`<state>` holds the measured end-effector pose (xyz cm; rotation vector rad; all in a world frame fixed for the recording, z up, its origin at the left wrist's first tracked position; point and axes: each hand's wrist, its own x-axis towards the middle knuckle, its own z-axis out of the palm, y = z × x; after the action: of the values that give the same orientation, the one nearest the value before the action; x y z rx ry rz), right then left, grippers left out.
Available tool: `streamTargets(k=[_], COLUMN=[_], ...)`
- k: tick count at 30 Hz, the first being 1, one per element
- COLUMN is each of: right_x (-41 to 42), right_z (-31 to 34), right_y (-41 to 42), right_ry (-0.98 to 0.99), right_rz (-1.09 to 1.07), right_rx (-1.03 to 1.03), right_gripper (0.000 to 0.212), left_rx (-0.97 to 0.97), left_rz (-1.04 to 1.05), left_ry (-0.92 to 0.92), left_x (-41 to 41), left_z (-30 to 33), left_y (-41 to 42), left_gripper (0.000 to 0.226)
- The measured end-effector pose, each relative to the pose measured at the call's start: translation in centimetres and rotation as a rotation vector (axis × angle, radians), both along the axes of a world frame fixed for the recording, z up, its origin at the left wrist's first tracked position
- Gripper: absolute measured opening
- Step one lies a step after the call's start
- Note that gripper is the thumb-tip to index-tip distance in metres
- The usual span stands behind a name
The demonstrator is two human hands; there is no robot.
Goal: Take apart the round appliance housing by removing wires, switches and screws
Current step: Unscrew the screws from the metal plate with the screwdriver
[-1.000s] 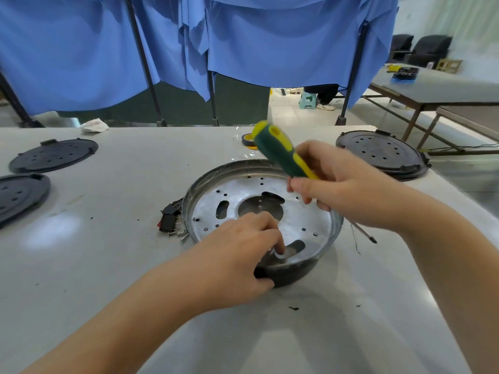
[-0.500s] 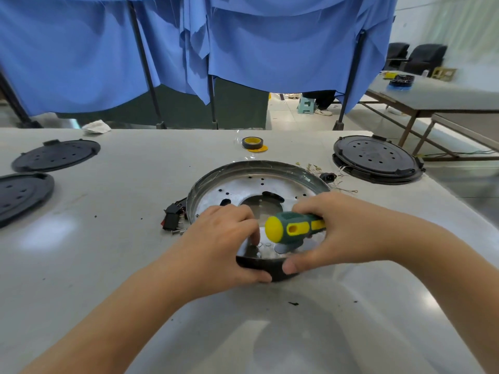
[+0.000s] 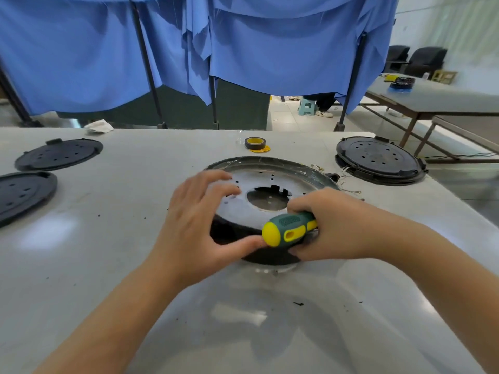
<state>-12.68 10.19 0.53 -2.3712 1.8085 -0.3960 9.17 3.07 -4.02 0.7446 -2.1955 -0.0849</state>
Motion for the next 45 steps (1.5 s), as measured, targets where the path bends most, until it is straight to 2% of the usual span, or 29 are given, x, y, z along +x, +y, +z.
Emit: streamTargets(k=[4, 8, 10, 11, 15, 18, 23, 31, 34, 38, 45], right_x=[-0.6, -1.2, -1.3, -1.3, -1.0, -1.0, -1.0, -0.9, -1.0, -1.0, -1.6], right_z=[1.1, 1.9, 1.9, 1.9, 1.7, 1.8, 1.5, 0.9, 0.9, 1.0, 0.7], right_y=[-0.7, -1.5, -1.9, -2.0, -2.4, -2.4, -2.5, -2.5, -2.6, -2.8, -2.8], right_ry=[-0.156, -0.293, -0.306, -0.313, -0.303, -0.290, -0.260, -0.205, -0.200, -0.200, -0.212], right_rz=[0.006, -0.001, -0.013, -0.021, -0.041, -0.048, -0.057, -0.074, -0.081, -0.083, -0.074], right_rx=[0.029, 0.031, 0.017, 0.008, -0.020, -0.024, -0.031, -0.028, -0.042, -0.045, -0.062], right_gripper=[0.022, 0.023, 0.022, 0.020, 0.017, 0.028, 0.026, 0.021, 0.021, 0.022, 0.021], left_rx=[0.044, 0.065, 0.062, 0.079, 0.177, 0.205, 0.213, 0.290, 0.254, 0.233, 0.344], left_rz=[0.017, 0.060, 0.040, 0.015, -0.019, 0.092, 0.259, 0.169, 0.161, 0.102, 0.063], left_ry=[0.266, 0.438, 0.369, 0.302, -0.053, -0.136, -0.356, -0.295, -0.306, -0.351, -0.202], left_x=[0.2, 0.6, 0.5, 0.3, -0.4, -0.7, -1.9, -2.3, -2.8, -4.5, -6.2], left_z=[-0.3, -0.6, -0.8, -1.0, -3.0, -4.2, -5.6, -5.5, -5.4, -5.5, -5.3], left_y=[0.0, 0.0, 0.3, 0.5, 0.5, -0.4, -1.8, -2.2, -1.7, -0.6, 0.1], left_gripper=[0.046, 0.015, 0.004, 0.007, 0.004, 0.023, 0.041, 0.031, 0.027, 0.035, 0.013])
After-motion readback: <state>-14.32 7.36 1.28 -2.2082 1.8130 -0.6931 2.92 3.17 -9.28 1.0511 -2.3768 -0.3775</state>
